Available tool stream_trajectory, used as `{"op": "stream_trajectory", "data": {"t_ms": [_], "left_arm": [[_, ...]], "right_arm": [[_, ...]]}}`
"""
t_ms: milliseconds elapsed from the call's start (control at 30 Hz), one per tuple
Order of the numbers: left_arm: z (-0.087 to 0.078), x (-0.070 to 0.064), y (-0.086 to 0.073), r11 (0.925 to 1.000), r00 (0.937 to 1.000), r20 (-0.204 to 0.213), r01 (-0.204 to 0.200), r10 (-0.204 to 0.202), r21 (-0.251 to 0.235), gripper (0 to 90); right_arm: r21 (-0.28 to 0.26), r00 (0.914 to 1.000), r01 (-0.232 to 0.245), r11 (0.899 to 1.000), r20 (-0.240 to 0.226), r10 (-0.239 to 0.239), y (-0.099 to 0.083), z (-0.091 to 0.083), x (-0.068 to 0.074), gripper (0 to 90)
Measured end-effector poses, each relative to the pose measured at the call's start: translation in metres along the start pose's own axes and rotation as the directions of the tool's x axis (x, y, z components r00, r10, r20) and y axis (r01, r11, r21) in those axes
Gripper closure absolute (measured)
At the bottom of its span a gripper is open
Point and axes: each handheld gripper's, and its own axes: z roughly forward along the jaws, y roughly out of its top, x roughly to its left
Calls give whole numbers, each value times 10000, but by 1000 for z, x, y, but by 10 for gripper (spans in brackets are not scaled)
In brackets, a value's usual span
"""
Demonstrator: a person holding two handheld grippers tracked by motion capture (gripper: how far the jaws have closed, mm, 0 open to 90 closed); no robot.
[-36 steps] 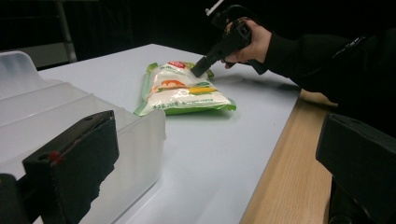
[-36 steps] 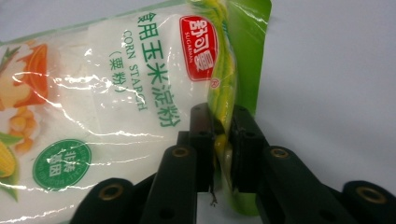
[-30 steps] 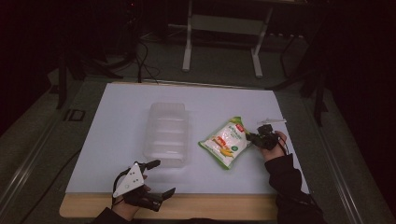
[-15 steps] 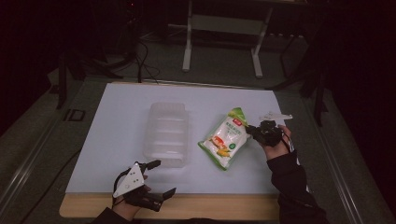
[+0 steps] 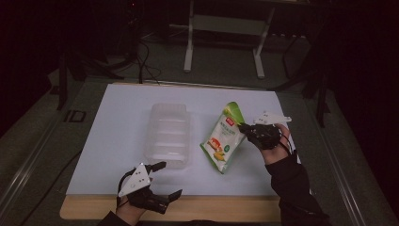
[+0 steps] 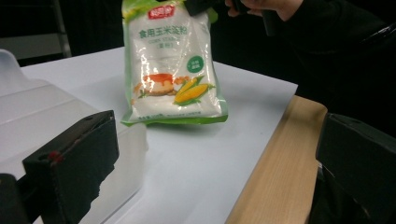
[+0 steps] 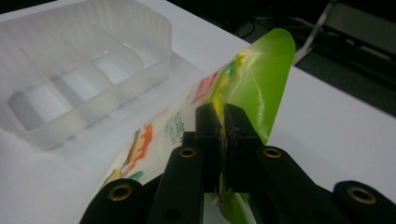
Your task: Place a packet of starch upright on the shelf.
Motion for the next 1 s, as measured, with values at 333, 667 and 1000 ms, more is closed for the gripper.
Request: {"op": "stream_trajectory", "data": {"t_ms": [333,667,1000], "left_arm": [[7,-3,23,9995,9999,162,18,-13,-329,0],[25,-8,33,10000,9998,220,12,-12,8,0],[59,-8,59,9974,9941,1088,-40,-39,726,0]], "right_arm": [[-608,9976,693,9957,59,-691,18,-30,8,862],[-729,9920,900,9933,-821,-959,7,-48,24,861],[-784,9882,533,9955,-1391,-638,-27,-67,38,861]]}}
